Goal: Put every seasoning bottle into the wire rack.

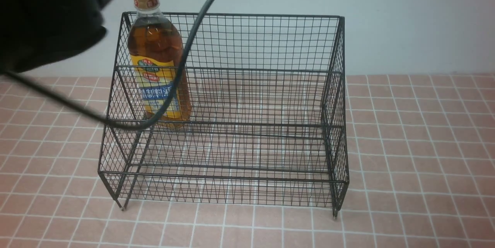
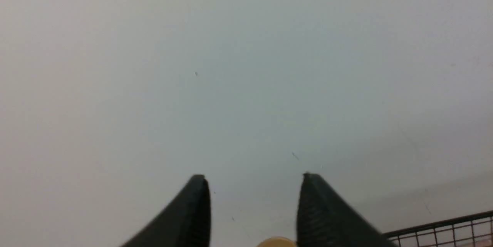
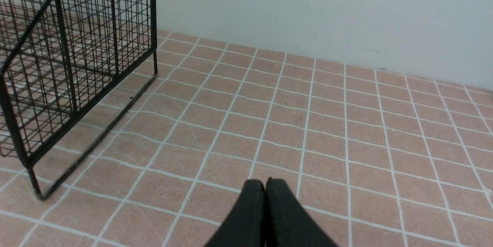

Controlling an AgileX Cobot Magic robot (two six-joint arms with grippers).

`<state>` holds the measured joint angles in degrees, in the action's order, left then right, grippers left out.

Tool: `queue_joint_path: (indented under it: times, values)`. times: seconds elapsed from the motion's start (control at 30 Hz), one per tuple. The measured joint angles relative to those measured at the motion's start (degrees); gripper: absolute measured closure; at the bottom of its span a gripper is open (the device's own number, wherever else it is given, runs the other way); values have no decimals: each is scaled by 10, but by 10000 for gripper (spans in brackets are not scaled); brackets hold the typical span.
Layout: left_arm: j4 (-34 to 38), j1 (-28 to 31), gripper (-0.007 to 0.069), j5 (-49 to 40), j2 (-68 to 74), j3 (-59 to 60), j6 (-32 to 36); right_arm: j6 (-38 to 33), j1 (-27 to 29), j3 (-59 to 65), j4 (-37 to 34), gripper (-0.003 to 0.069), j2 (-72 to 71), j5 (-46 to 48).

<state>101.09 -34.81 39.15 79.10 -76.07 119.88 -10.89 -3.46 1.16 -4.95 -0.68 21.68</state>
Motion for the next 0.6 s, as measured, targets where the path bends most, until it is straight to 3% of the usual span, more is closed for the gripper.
queue_joint_path:
  times: [0.1, 0.2, 0.43, 0.6]
  values:
    - [0, -40, 582, 36, -42, 0, 78, 0, 0, 0, 0, 673, 0, 0]
    - [0, -75, 618, 65, -68, -1, 130, 0, 0, 0, 0, 673, 0, 0]
    - [0, -185, 617, 198, -111, -2, 256, 0, 0, 0, 0, 673, 0, 0]
    - [0, -228, 617, 284, -111, -2, 275, 0, 0, 0, 0, 673, 0, 0]
